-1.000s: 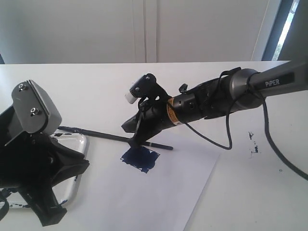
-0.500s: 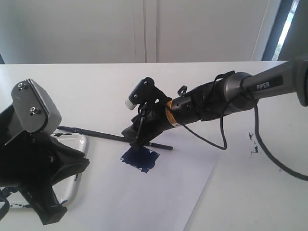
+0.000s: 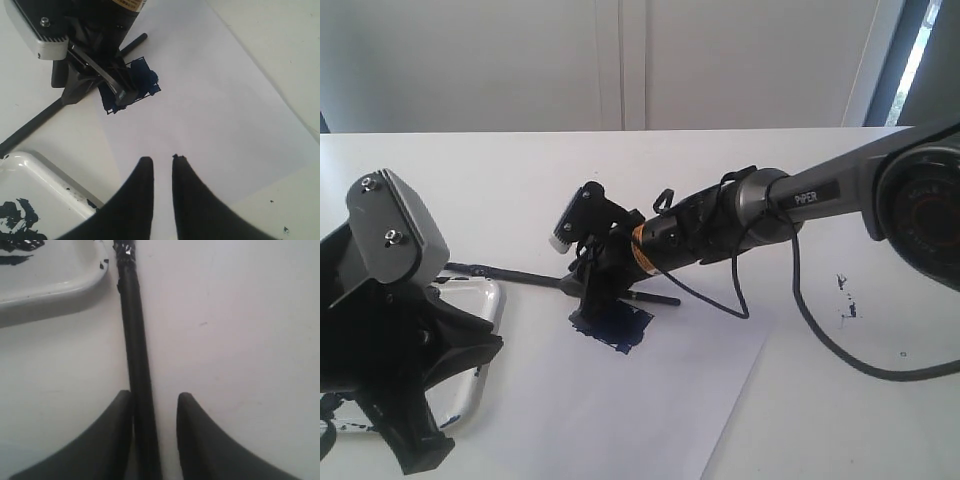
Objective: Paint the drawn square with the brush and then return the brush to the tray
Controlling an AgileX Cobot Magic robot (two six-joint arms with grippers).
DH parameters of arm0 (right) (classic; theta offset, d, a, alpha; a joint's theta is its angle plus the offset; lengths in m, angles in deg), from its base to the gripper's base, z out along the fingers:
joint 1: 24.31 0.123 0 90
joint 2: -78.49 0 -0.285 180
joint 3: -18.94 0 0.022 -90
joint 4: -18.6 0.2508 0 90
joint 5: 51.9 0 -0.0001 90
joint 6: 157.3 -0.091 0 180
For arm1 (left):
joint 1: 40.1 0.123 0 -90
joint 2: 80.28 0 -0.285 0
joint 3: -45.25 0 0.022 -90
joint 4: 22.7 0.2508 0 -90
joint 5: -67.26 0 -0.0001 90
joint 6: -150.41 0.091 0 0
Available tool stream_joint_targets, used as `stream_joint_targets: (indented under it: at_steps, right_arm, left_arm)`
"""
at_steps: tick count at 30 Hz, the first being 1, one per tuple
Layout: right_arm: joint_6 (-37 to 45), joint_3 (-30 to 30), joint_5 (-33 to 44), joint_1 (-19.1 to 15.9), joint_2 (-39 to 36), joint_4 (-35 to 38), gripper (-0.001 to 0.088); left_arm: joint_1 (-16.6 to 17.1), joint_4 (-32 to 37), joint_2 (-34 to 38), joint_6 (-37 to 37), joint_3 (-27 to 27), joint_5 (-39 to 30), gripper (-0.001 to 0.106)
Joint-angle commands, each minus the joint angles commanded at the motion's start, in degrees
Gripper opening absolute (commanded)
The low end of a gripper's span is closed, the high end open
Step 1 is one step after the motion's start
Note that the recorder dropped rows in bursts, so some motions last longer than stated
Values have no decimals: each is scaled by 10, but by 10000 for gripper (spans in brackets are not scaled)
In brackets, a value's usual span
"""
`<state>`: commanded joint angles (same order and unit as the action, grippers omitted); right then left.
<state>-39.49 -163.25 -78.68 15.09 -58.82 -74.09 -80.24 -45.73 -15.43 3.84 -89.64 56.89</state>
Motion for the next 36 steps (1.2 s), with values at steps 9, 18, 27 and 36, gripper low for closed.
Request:
stream_joint_targets:
  at_steps: [9,18,27,36]
  right_arm:
    - [0,0,-3,0,-2,-21,46]
    - [-11,-13,-20,0,5,-19,0]
    - [-56,-33,-47,0,60,-48,0]
    - [-121,17,-141,23,87,-73,0]
  left_arm:
    - [0,0,0,0,0,0,208]
    - [0,0,0,0,0,0,208]
    - [0,0,0,0,0,0,208]
    - [0,0,0,0,0,0,208]
